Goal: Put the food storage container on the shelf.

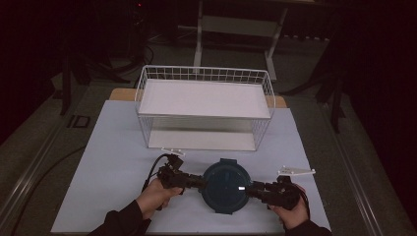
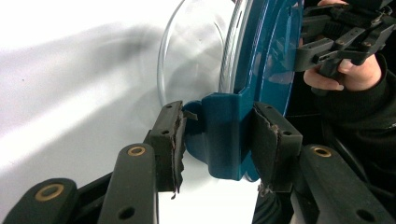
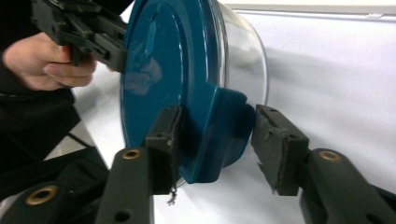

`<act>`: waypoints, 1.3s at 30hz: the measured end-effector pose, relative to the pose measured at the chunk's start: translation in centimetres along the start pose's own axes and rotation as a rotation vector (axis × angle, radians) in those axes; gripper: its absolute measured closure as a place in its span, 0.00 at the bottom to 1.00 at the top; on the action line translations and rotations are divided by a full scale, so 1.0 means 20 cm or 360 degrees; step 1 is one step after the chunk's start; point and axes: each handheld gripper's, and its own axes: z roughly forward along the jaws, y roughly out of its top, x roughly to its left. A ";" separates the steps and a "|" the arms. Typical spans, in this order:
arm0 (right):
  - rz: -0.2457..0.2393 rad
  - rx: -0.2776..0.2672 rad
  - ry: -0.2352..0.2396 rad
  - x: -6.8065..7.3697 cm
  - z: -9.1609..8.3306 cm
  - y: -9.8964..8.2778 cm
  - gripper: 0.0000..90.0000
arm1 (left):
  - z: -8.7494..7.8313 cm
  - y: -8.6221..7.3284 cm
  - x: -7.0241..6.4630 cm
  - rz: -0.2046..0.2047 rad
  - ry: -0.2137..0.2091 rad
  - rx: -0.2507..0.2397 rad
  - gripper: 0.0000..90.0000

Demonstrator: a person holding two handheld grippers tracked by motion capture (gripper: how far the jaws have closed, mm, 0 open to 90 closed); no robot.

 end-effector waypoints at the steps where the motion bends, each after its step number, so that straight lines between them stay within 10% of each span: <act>1: 0.0000 0.0000 0.0000 0.00 0.00 0.00 0.59 | 0.00 0.00 0.00 0.0000 0.0000 0.0000 0.63; 17: 0.0100 0.0030 0.0086 0.02 0.04 0.01 0.63 | -0.07 -0.04 -0.02 0.0043 0.0038 -0.0098 0.63; 39: -0.0010 -0.0046 0.0156 0.05 0.15 0.23 0.63 | -0.25 0.00 -0.01 0.0052 0.0119 -0.0246 0.63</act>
